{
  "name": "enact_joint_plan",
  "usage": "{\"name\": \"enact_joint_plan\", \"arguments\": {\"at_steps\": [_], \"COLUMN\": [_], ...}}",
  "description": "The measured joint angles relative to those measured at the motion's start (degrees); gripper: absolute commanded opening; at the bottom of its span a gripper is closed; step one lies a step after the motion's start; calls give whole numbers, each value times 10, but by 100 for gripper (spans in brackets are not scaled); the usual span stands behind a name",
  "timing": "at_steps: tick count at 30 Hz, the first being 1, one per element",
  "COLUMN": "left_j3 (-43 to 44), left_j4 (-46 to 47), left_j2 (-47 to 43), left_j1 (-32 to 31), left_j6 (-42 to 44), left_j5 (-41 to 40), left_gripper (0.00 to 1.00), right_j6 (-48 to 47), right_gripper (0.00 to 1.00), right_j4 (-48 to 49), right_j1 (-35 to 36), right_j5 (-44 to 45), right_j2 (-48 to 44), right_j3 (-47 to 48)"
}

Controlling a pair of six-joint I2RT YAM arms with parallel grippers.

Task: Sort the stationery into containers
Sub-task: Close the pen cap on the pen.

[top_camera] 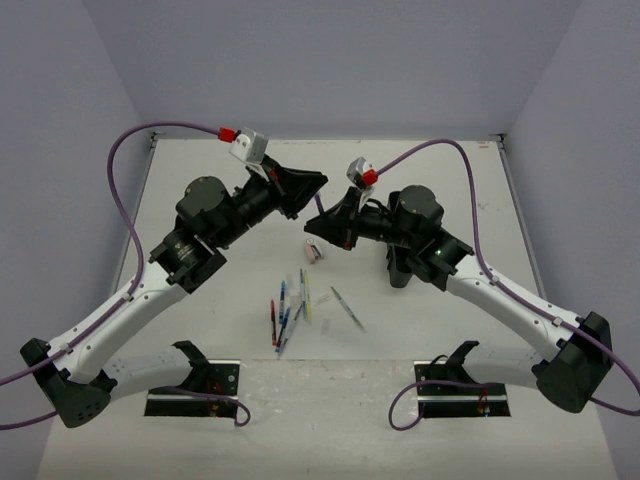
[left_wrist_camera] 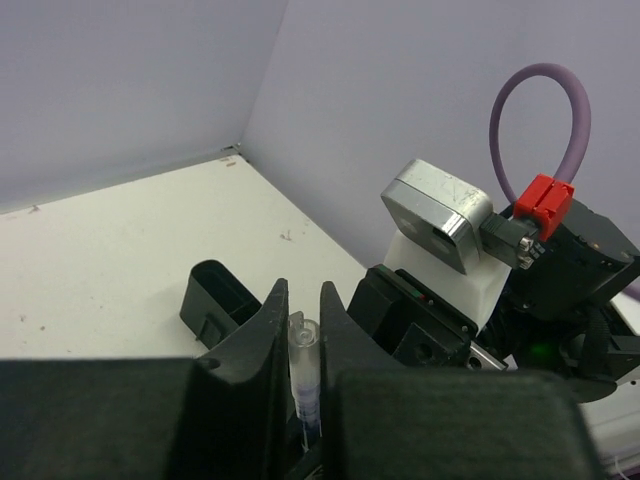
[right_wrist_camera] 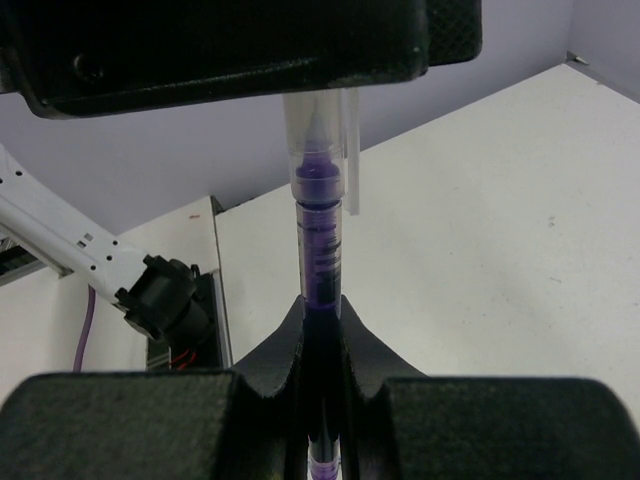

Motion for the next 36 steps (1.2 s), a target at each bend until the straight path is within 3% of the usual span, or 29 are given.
{"name": "enact_joint_plan", "arguments": {"at_steps": [8,14,29,36], "left_j3": [-6,-76,-132,-191], "left_j4": [14,117,318,400], "left_j2": [-1,-24,-37,-31], "left_j1": [1,7,14,14], "left_j6": [-6,-35,-75,-98], "left_j5": [8,23,-20,-23], "left_gripper": [0,0,0,0], "right_j6": [0,5,-1,-2], "right_gripper": [0,0,0,0], "right_j4": [-17,-57,-232,-299], "right_j1": [0,4,4,3], "right_j5": [0,0,-58,-71], "right_j2": [0,0,92,113], "right_j3": [12,37,265,294]}}
